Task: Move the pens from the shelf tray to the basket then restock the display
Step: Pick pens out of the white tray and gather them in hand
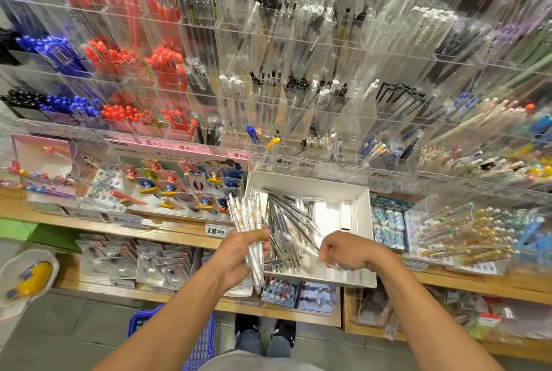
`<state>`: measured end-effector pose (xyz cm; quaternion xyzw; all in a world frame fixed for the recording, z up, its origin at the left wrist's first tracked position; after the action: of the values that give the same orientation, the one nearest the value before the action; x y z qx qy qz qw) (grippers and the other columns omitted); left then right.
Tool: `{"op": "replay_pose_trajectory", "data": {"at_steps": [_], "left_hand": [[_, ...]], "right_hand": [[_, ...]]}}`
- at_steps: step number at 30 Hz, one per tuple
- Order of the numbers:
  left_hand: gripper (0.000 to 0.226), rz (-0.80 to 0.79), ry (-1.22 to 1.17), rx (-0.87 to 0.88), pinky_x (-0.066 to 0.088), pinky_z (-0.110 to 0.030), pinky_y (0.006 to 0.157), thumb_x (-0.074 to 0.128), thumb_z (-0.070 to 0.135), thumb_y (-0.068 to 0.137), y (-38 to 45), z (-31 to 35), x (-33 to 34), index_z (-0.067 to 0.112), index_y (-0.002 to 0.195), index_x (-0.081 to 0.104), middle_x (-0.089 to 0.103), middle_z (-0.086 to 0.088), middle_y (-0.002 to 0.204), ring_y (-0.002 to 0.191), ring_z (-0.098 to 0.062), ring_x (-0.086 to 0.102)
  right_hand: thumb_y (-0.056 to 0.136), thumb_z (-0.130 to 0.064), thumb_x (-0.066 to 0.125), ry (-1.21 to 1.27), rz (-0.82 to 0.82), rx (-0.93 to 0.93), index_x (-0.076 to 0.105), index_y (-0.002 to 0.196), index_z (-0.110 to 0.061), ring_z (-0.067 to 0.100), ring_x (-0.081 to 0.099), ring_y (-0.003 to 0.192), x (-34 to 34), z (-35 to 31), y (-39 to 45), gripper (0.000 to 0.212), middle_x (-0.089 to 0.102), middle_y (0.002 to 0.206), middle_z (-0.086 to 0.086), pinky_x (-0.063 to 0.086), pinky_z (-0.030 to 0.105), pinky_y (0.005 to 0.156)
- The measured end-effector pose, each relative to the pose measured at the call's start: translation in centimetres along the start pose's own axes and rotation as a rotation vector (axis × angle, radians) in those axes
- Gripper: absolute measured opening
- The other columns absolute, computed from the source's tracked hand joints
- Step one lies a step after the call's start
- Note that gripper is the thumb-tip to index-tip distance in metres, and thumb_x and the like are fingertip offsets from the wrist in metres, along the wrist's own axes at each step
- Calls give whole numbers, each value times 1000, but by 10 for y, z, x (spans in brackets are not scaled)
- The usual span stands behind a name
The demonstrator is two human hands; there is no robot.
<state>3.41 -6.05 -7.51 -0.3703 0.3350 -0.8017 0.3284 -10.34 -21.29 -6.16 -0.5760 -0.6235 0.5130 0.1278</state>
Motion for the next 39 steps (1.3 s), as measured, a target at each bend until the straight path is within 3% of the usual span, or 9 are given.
{"op": "replay_pose_trajectory", "data": {"at_steps": [4, 8, 12, 17, 22, 26, 31, 36, 39], "left_hand": [[42, -35, 20, 7, 57, -33, 64, 81, 22, 69, -2, -2, 10, -2, 102, 69, 71, -11, 81, 67, -19, 67], [44, -69, -21, -21, 61, -45, 75, 80, 22, 77, -1, -6, 19, -6, 107, 66, 70, -29, 109, 97, -38, 72], [32, -28, -17, -4, 51, -53, 96, 73, 10, 77, 1, -1, 13, -5, 105, 67, 65, -30, 116, 106, -43, 65], [30, 76, -13, 8, 54, -31, 57, 63, 1, 89, 4, -1, -5, -10, 117, 62, 64, -9, 70, 57, -17, 60], [20, 99, -4, 9, 53, -26, 49, 63, 0, 90, 5, -2, -13, -7, 109, 65, 65, -10, 73, 56, -15, 62], [15, 113, 3, 23, 52, -25, 49, 63, 1, 90, 4, 1, -18, -4, 103, 69, 65, -10, 79, 58, -15, 61], [18, 114, -11, 54, 51, -26, 52, 67, 4, 87, -2, 5, -18, -3, 103, 69, 67, -10, 82, 63, -16, 61], [37, 94, -7, 85, 50, -30, 57, 71, 2, 83, -10, 9, -9, -5, 118, 61, 66, -10, 87, 67, -17, 61], [52, 76, 18, 124, 52, -30, 57, 78, 4, 76, -15, 15, -2, -4, 123, 58, 68, -12, 96, 74, -20, 63]], "right_hand": [[96, -22, 57, 480, 129, -152, 57, 98, -15, 3, 56, 58, 0, -45, -21, 7, 62, 81, -4, 48, 18, 57], [89, -34, 67, 515, 216, -235, 58, 93, -25, 3, 60, 58, 31, -89, -10, 14, 64, 77, -5, 48, 19, 55], [85, -40, 69, 570, 239, -240, 63, 89, -27, 3, 63, 58, 29, -84, 2, 16, 69, 77, -6, 50, 17, 55], [95, -20, 58, 470, 655, 149, 62, 99, -17, 9, 61, 79, -27, 12, 27, 6, 67, 103, -1, 50, 24, 70], [95, -22, 58, 84, 581, 352, 53, 109, -10, 22, 55, 83, -14, 46, 62, 19, 62, 104, 7, 40, 27, 67], [96, -19, 55, 87, 588, 343, 61, 82, -7, 22, 58, 68, -10, 43, 69, 19, 62, 76, 6, 43, 26, 59], [100, -16, 47, 144, 677, 347, 64, 87, -6, 20, 53, 69, -29, 51, 37, 23, 63, 87, 9, 38, 27, 57], [97, -24, 56, 256, 1020, -3, 64, 103, -13, 15, 54, 78, -75, 18, -30, 15, 62, 96, 3, 37, 27, 65], [93, -28, 63, 360, 950, -218, 65, 95, -16, 2, 54, 73, -89, -21, -47, 13, 62, 86, -7, 39, 13, 62]]}}
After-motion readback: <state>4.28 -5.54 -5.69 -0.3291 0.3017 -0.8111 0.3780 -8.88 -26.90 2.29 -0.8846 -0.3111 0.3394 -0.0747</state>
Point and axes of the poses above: each hand's wrist, its own y-axis towards the middle knuckle, its own x-axis out of the palm, z = x × y, the point moved 9 cm from there along y, towards the middle knuckle
